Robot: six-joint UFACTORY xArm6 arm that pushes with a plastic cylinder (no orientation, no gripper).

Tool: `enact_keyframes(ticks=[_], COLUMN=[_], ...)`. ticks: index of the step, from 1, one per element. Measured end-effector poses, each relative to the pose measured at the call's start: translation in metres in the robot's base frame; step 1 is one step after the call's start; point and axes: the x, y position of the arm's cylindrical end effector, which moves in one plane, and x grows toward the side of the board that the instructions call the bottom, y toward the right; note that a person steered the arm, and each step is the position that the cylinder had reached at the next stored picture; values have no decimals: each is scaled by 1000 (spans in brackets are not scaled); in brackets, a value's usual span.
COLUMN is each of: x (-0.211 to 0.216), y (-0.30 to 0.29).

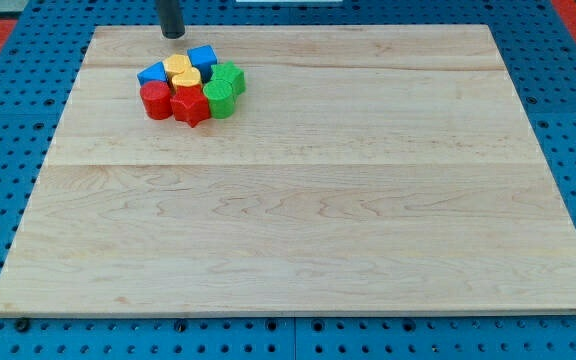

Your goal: Move your arm closer to the blue triangle

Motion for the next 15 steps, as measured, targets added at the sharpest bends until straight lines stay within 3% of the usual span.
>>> enact_keyframes(ticks=[13,15], x=[-9,1], y=[15,-12])
